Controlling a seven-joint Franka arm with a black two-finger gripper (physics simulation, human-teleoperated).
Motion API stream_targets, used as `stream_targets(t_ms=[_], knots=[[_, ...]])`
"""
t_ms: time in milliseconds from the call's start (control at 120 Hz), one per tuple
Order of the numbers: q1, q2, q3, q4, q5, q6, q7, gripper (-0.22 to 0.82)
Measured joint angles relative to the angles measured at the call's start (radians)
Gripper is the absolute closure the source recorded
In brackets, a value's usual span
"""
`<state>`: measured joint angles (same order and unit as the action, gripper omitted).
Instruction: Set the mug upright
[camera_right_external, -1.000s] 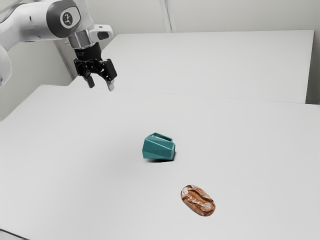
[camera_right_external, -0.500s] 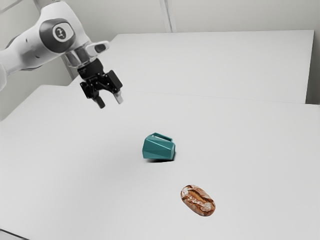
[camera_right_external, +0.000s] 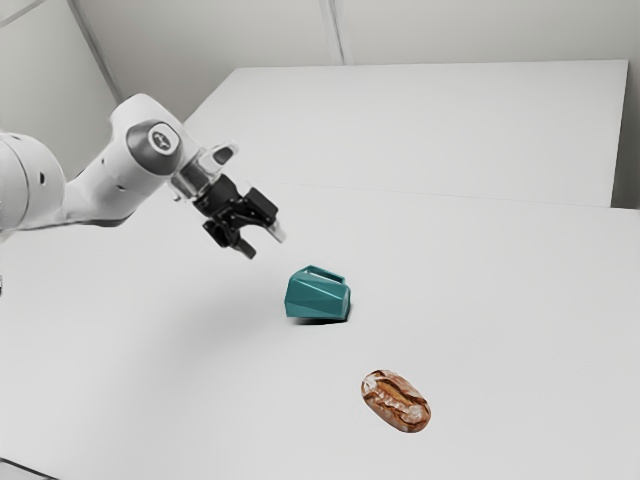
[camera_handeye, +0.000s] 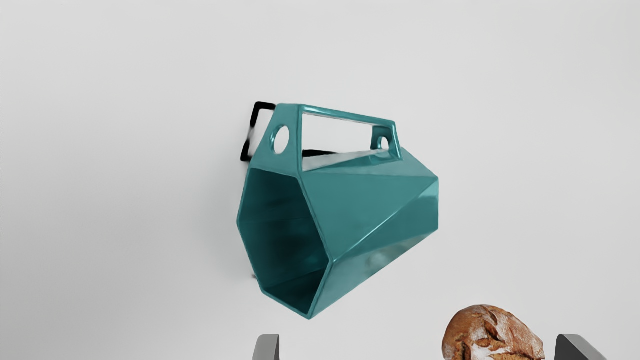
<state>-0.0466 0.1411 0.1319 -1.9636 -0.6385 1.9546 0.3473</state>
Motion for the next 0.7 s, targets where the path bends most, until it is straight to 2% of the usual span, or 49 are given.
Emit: stream_targets(t_ms=[150,300,667,700], knots=[[0.002,0.075,0.0,-0.015,-0.091,0.061,0.063,0.0],[0.001,0.109,-0.001,-0.056,-0.181,0.087,0.125,0.0],[-0.007,0.158,-0.006,-0.08,-0.414,0.059,0.277,0.0],[-0.007,0.159,-0.006,-0.08,-0.423,0.053,0.287,0.03]])
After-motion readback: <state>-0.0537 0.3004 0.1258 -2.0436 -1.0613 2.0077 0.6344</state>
